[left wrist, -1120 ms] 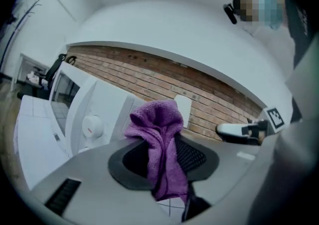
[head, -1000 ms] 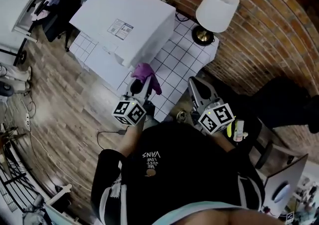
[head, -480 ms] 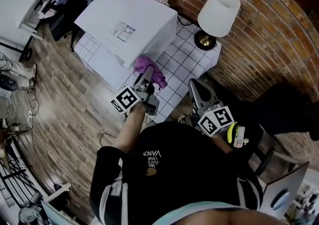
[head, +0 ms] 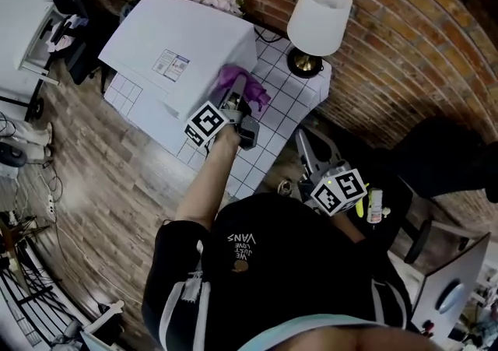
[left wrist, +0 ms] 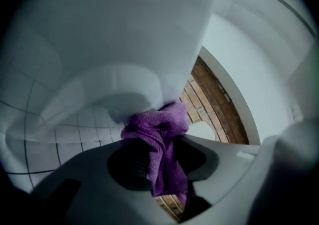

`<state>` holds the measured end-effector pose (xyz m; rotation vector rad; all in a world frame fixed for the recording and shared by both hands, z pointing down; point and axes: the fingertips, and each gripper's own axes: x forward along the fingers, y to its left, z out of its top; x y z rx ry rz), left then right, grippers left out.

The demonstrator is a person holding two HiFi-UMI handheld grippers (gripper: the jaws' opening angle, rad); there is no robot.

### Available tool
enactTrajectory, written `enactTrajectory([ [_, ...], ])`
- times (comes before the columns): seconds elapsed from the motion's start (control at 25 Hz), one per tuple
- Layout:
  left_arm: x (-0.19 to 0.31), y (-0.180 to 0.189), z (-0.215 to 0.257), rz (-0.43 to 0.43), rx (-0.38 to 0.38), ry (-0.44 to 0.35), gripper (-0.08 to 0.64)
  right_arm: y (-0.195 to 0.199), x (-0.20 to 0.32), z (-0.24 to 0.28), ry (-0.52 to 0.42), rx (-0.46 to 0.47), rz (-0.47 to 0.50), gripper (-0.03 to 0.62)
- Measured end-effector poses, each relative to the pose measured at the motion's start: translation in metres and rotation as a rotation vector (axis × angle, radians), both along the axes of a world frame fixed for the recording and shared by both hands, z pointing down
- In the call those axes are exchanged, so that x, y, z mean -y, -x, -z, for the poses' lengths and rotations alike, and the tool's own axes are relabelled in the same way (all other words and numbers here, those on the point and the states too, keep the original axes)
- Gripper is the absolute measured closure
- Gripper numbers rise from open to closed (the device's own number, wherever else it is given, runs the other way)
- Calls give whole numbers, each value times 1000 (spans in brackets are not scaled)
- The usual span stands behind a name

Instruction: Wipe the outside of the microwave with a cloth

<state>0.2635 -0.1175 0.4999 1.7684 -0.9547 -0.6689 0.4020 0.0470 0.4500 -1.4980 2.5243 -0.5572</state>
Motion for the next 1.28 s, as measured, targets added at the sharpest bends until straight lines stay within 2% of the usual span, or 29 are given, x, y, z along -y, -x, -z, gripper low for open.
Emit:
enactTrajectory([
  [0.32,60,-52,-3,61,-67,31,419,-40,-7,1,27,-25,-49,589],
  [0.68,90,-70,3,65,-44,26,419,-71,-15,3,42,-49,-98,588],
  [0.96,47,-62,2,14,-46,3,419,-55,-13,4,31,-36,-51,589],
  [1.28,-39,1,-28,71,-71,69,419,8,-5,1,26,-13,121,588],
])
